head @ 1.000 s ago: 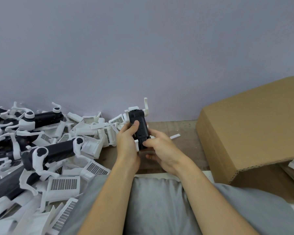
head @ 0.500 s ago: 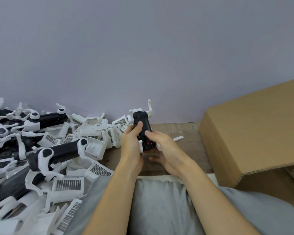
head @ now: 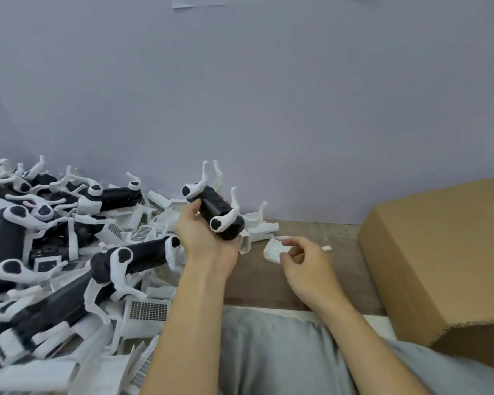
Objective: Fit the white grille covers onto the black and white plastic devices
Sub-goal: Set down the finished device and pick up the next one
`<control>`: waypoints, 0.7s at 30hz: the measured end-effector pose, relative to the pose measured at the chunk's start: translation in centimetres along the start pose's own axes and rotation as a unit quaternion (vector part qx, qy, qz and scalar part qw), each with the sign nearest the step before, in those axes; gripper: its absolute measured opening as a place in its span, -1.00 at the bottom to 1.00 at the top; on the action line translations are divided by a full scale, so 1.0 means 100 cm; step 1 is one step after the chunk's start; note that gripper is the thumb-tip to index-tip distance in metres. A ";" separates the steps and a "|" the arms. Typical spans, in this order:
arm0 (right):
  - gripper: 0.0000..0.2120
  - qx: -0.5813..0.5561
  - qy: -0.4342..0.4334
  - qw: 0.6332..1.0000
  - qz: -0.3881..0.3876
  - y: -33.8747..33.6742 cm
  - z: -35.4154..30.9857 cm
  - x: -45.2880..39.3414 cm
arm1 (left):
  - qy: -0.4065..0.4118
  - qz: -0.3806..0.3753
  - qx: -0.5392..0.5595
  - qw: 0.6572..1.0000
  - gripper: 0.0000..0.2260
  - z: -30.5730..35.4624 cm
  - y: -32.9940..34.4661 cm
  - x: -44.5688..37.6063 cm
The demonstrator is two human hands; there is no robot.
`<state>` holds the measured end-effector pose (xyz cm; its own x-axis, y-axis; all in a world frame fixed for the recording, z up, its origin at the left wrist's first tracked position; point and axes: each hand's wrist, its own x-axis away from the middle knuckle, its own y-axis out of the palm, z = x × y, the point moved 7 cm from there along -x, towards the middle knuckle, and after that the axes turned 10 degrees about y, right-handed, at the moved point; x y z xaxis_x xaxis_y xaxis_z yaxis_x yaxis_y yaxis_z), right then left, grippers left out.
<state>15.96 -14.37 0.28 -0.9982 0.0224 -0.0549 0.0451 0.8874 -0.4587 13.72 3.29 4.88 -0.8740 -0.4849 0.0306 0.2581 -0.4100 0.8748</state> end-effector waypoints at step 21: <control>-0.76 0.109 0.021 0.987 0.120 -0.034 -0.003 0.000 | 0.033 -0.026 -0.332 0.942 -0.87 -0.031 -0.010 0.005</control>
<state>15.81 -17.25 2.06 -0.9581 0.2441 -0.1502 0.2838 0.7342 -0.6167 14.35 1.08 2.50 -0.8711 -0.4882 -0.0534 0.4350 -0.8174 0.3776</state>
